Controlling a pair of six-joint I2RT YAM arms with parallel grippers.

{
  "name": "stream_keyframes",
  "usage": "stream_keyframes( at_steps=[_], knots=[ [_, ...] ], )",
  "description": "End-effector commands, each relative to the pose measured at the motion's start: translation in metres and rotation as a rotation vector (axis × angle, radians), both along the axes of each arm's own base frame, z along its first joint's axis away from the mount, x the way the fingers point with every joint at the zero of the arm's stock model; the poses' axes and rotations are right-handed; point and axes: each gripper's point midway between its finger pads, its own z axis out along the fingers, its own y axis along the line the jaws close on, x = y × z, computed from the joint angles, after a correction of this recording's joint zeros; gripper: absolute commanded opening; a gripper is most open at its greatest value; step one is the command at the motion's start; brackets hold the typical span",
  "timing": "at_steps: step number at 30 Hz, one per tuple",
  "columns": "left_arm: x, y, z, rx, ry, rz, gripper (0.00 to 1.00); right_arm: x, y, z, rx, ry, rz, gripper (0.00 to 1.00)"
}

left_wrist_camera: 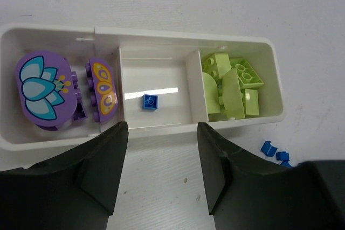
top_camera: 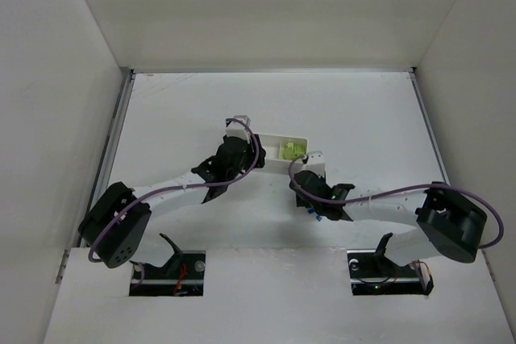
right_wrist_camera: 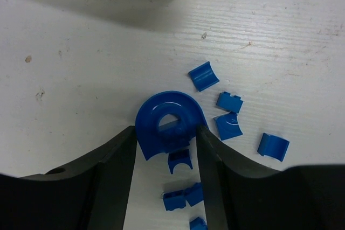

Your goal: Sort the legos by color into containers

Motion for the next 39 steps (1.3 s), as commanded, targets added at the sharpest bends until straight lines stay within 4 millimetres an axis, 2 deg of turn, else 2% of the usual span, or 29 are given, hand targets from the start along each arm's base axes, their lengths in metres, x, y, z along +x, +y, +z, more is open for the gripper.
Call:
stream_keyframes(
  at_steps=[1, 6, 8, 12, 16, 21, 24, 29, 31, 33, 35, 39],
  knots=[
    [0.001, 0.002, 0.019, -0.057, -0.043, 0.018, 0.51, 0.012, 0.006, 0.014, 0.0, -0.038, -0.001, 0.5],
    [-0.004, 0.003, 0.025, -0.07, -0.051, 0.012, 0.51, 0.013, 0.004, 0.017, 0.0, -0.045, -0.001, 0.39],
    [-0.008, 0.004, 0.025, -0.075, -0.048, 0.012, 0.51, 0.012, 0.005, 0.021, 0.01, -0.055, -0.001, 0.38],
    [-0.013, 0.009, 0.024, -0.083, -0.043, 0.017, 0.51, 0.01, 0.006, 0.036, 0.047, -0.08, 0.004, 0.37],
    [-0.016, 0.016, 0.021, -0.09, -0.035, 0.032, 0.51, 0.011, 0.013, 0.06, 0.115, -0.121, 0.018, 0.37],
    [-0.019, 0.022, 0.015, -0.097, -0.025, 0.047, 0.51, 0.022, 0.041, 0.096, 0.236, -0.185, 0.077, 0.37],
    [-0.022, 0.025, 0.014, -0.107, -0.02, 0.052, 0.51, 0.042, 0.065, 0.122, 0.309, -0.244, 0.114, 0.37],
    [-0.035, 0.031, 0.007, -0.108, -0.008, 0.051, 0.48, 0.08, 0.098, 0.151, 0.383, -0.308, 0.146, 0.37],
    [-0.042, 0.033, 0.0, -0.097, 0.002, 0.049, 0.44, 0.093, 0.113, 0.154, 0.403, -0.311, 0.168, 0.38],
    [-0.05, 0.034, -0.005, -0.092, 0.006, 0.04, 0.42, 0.111, 0.122, 0.147, 0.405, -0.298, 0.167, 0.38],
    [-0.06, 0.031, -0.01, -0.09, 0.014, 0.018, 0.4, 0.123, 0.127, 0.137, 0.397, -0.277, 0.156, 0.38],
    [-0.08, 0.017, -0.019, -0.085, 0.03, -0.046, 0.39, 0.136, 0.132, 0.12, 0.383, -0.256, 0.138, 0.42]
  ],
)
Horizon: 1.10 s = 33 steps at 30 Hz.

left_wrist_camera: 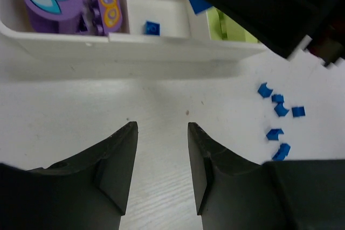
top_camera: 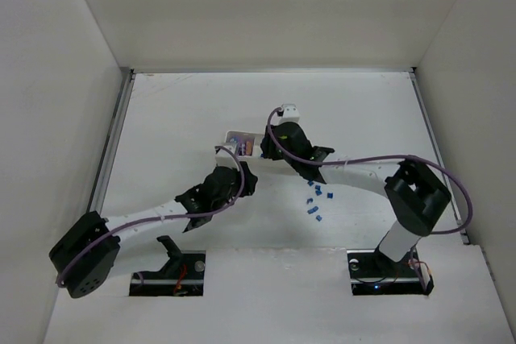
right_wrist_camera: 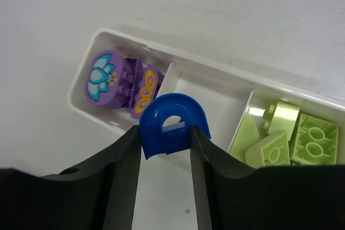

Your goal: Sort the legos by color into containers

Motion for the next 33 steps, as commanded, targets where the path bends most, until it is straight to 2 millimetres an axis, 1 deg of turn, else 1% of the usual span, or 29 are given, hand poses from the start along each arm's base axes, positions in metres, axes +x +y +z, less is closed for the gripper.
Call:
stream_keyframes(
  at_steps=[1, 3, 4, 5, 8, 11, 12, 14, 15, 17, 18, 20, 23, 27, 30, 33],
  knots=[
    [-0.013, -0.013, 0.001, -0.018, -0.012, -0.039, 0.39, 0.015, 0.014, 0.016, 0.052, -0.043, 0.013, 0.45],
    [-0.022, -0.025, 0.001, -0.009, -0.016, -0.077, 0.39, 0.017, 0.014, 0.017, 0.056, -0.045, 0.006, 0.55],
    [-0.026, -0.031, 0.001, -0.007, -0.02, -0.096, 0.39, 0.018, 0.014, 0.022, 0.064, -0.054, 0.004, 0.59],
    [-0.03, -0.039, 0.001, -0.004, -0.024, -0.117, 0.39, 0.018, 0.012, 0.025, 0.068, -0.062, 0.003, 0.61],
    [-0.041, -0.064, 0.002, 0.006, -0.034, -0.179, 0.39, 0.017, 0.004, 0.035, 0.081, -0.082, -0.011, 0.64],
    [-0.053, -0.09, 0.001, 0.018, -0.04, -0.243, 0.39, 0.016, -0.012, 0.043, 0.096, -0.097, -0.04, 0.63],
    [-0.056, -0.097, 0.0, 0.019, -0.042, -0.256, 0.39, 0.014, -0.018, 0.045, 0.096, -0.103, -0.051, 0.6],
    [-0.066, -0.113, 0.0, 0.017, -0.044, -0.296, 0.39, 0.011, -0.035, 0.046, 0.095, -0.115, -0.089, 0.49],
    [-0.07, -0.121, 0.0, 0.017, -0.046, -0.313, 0.39, 0.007, -0.048, 0.046, 0.093, -0.122, -0.116, 0.4],
    [-0.079, -0.136, 0.0, 0.023, -0.056, -0.353, 0.39, 0.0, -0.068, 0.042, 0.102, -0.12, -0.16, 0.28],
    [-0.081, -0.143, 0.0, 0.028, -0.06, -0.368, 0.39, -0.005, -0.077, 0.04, 0.11, -0.114, -0.173, 0.25],
    [-0.085, -0.156, -0.001, 0.043, -0.067, -0.395, 0.39, -0.015, -0.092, 0.033, 0.124, -0.103, -0.193, 0.25],
    [-0.084, -0.17, -0.006, 0.073, -0.077, -0.419, 0.39, -0.033, -0.108, 0.023, 0.14, -0.091, -0.206, 0.29],
    [-0.077, -0.183, -0.016, 0.108, -0.076, -0.426, 0.39, -0.051, -0.122, 0.01, 0.157, -0.073, -0.215, 0.35],
    [-0.071, -0.189, -0.021, 0.128, -0.079, -0.422, 0.38, -0.063, -0.132, 0.002, 0.179, -0.061, -0.225, 0.45],
    [-0.065, -0.19, -0.027, 0.154, -0.079, -0.412, 0.37, -0.073, -0.144, -0.008, 0.192, -0.041, -0.247, 0.49]
  ],
)
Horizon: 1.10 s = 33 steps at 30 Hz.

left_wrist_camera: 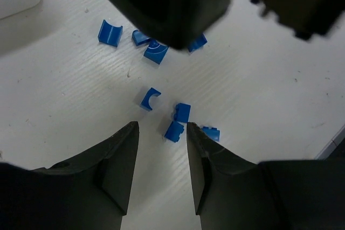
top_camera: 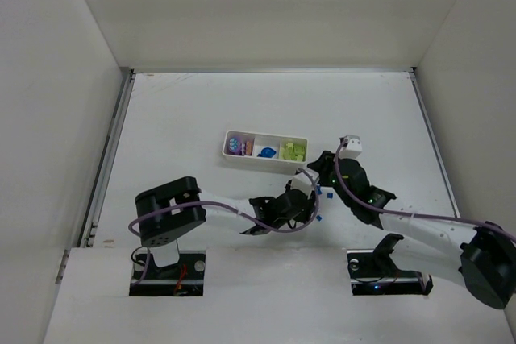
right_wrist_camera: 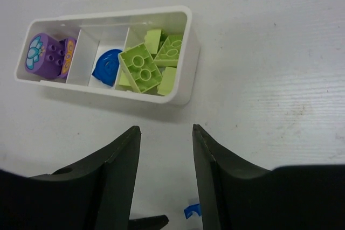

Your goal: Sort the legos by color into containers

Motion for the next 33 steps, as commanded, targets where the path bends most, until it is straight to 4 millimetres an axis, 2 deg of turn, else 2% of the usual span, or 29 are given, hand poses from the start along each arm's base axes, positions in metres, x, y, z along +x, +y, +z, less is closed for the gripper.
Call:
stream_keyframes(
  at_steps=[1, 9, 14, 24, 29, 33],
  knots=[
    [0.016, -0.012, 0.015, -0.025, -0.048, 0.02, 0.37, -0.005, -0.01, 0.002, 0.065, -0.006, -0.046, 0.5],
    [0.037, -0.011, 0.004, 0.01, -0.054, 0.058, 0.37, -0.013, -0.016, -0.003, 0.094, 0.002, -0.051, 0.5],
    [0.038, -0.018, 0.0, 0.019, -0.049, 0.032, 0.34, -0.014, -0.014, -0.004, 0.092, 0.004, -0.046, 0.5],
    [0.037, -0.02, -0.008, 0.029, -0.03, 0.013, 0.15, -0.013, -0.013, -0.008, 0.089, 0.011, -0.046, 0.5],
    [0.036, -0.013, 0.004, -0.002, -0.041, 0.026, 0.08, -0.014, -0.014, -0.01, 0.086, 0.014, -0.046, 0.5],
    [0.04, 0.002, 0.026, -0.065, -0.051, 0.06, 0.06, -0.014, -0.015, -0.013, 0.077, 0.025, -0.051, 0.5]
  ],
)
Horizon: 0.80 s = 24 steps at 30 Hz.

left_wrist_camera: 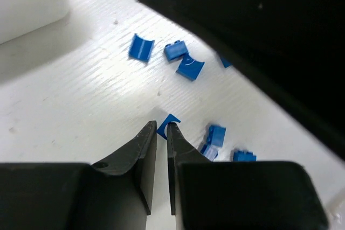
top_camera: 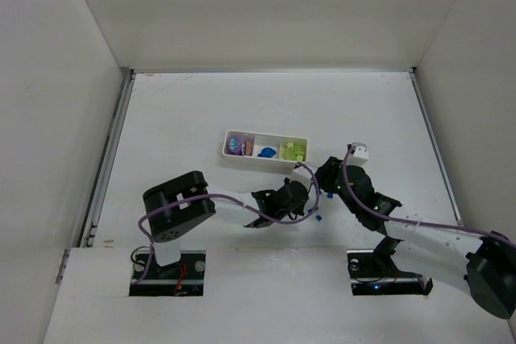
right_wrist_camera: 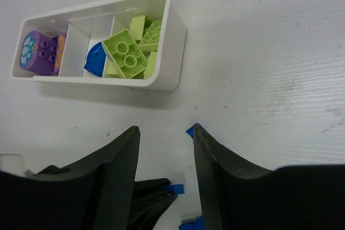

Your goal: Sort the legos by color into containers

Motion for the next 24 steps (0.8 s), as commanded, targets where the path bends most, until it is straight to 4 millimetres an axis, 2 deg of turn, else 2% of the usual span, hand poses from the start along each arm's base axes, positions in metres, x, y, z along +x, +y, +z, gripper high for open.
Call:
stream_keyframes(
  at_steps=[1, 7, 11, 13, 16, 19, 22, 24],
  knots=[
    [0.011, 0.004, 0.053, -0.144, -0.048, 0.037, 0.06, 0.003, 0.0, 0.0, 0.008, -0.005, -0.014, 0.5],
    [0.033, 0.04, 0.097, -0.245, -0.075, 0.122, 0.07, 0.006, 0.001, -0.001, -0.001, 0.001, -0.02, 0.5],
    [0.063, 0.074, 0.116, -0.276, -0.101, 0.222, 0.08, 0.006, 0.001, -0.002, -0.006, 0.005, -0.019, 0.5],
    [0.084, 0.095, 0.118, -0.276, -0.111, 0.3, 0.09, 0.006, 0.001, -0.004, -0.015, 0.011, -0.018, 0.49],
    [0.111, 0.111, 0.113, -0.262, -0.106, 0.373, 0.09, 0.006, 0.0, -0.013, -0.054, 0.049, -0.022, 0.42],
    [0.13, 0.115, 0.107, -0.24, -0.104, 0.409, 0.1, 0.008, -0.003, -0.021, -0.11, 0.081, -0.041, 0.34],
    [0.149, 0.115, 0.097, -0.214, -0.092, 0.424, 0.1, 0.008, -0.001, -0.028, -0.158, 0.107, -0.036, 0.34],
    [0.16, 0.115, 0.087, -0.199, -0.074, 0.432, 0.11, 0.01, 0.0, -0.031, -0.184, 0.118, -0.032, 0.38]
  ],
)
